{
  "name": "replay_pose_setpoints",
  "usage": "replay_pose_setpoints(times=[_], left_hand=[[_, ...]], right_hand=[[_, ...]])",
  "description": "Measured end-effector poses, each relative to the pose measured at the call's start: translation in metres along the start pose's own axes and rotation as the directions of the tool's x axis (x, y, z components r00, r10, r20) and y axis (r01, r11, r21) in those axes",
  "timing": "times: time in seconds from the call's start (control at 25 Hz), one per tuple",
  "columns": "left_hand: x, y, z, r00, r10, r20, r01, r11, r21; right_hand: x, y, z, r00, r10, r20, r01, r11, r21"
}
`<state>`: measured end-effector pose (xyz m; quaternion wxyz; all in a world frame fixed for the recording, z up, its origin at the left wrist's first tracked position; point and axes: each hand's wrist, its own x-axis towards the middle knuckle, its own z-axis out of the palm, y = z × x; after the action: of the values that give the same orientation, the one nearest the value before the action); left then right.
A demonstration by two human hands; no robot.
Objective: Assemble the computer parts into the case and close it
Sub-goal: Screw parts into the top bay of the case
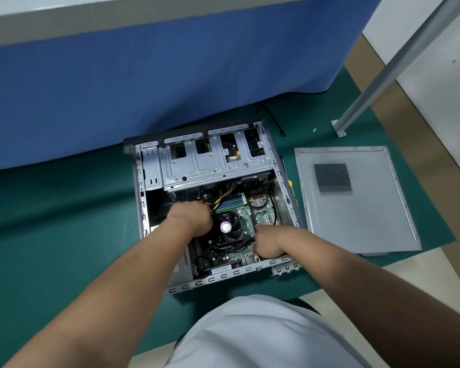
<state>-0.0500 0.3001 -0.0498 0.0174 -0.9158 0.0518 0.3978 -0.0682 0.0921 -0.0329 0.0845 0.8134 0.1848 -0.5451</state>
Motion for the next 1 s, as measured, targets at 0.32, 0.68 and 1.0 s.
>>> replay_pose_setpoints(times=[0.32,0.68,1.0], left_hand=[[-0.043,0.002,0.044,0.946,0.126,-0.299,-0.072,0.980,0.185],[-0.049,-0.002,0.052,0.927,0.151,-0.343,-0.102,0.983,0.156],[-0.017,0.000,-0.011,0.737,0.074,-0.672,-0.123,0.992,-0.025]], right_hand=[[-0.015,-0.004,-0.001,0.998,-0.047,0.048,0.058,0.967,-0.248],[-0.011,-0.005,-0.011,0.996,-0.021,0.090,0.041,0.973,-0.228],[-0.042,0.061,-0.054,0.664,0.096,-0.742,0.122,0.964,0.234]])
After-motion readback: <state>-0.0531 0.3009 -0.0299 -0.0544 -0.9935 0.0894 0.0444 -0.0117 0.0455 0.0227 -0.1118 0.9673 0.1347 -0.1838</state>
